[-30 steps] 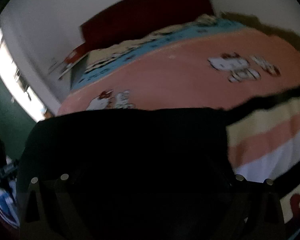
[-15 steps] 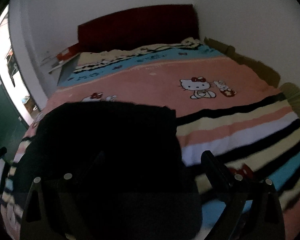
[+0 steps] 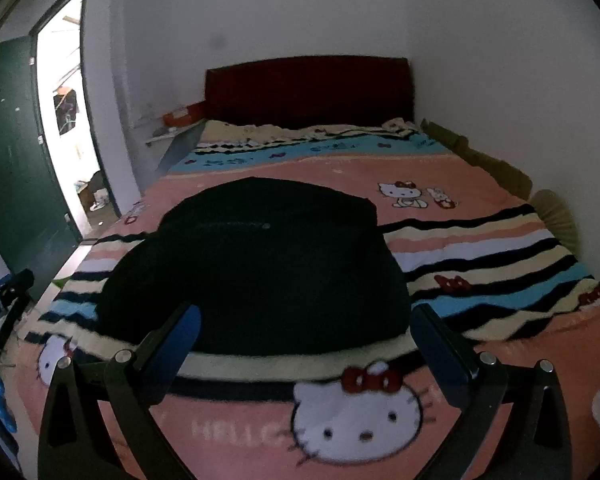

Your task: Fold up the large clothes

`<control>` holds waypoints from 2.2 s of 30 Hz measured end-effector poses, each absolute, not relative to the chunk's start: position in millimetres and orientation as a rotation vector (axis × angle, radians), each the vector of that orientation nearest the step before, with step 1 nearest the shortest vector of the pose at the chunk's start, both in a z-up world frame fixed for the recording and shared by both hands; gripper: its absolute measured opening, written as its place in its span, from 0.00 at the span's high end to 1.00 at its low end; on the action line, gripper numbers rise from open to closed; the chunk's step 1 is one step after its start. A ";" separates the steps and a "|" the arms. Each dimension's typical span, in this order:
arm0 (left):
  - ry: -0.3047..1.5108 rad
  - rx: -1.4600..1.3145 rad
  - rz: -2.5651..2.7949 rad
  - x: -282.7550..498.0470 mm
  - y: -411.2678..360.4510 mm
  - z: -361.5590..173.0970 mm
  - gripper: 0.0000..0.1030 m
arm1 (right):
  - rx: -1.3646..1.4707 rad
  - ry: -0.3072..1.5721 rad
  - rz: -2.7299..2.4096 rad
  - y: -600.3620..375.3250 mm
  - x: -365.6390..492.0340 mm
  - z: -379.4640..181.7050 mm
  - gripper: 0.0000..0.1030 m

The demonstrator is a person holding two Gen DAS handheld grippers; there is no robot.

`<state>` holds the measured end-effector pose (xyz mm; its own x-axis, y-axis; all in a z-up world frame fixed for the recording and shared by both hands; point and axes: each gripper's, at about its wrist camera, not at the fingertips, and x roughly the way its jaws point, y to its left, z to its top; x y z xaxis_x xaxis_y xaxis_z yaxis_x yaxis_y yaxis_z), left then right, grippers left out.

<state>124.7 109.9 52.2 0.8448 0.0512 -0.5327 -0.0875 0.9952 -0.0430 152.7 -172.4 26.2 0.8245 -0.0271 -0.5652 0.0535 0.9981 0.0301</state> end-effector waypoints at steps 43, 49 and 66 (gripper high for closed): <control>0.446 0.014 0.058 14.8 59.9 57.2 0.33 | -0.086 0.432 -0.102 -159.9 33.9 12.6 0.01; 0.462 0.028 0.047 22.5 46.9 49.8 0.33 | -0.075 0.431 -0.094 -164.3 35.6 6.7 0.01; 0.496 0.049 0.023 29.5 32.0 32.7 0.33 | -0.051 0.455 -0.113 -176.9 39.9 -6.2 0.00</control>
<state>29.5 32.0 32.7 0.8790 0.0337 -0.4755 -0.0100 0.9986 0.0523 39.9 -176.9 -6.2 0.8921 -0.1206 -0.4354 0.0976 0.9924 -0.0748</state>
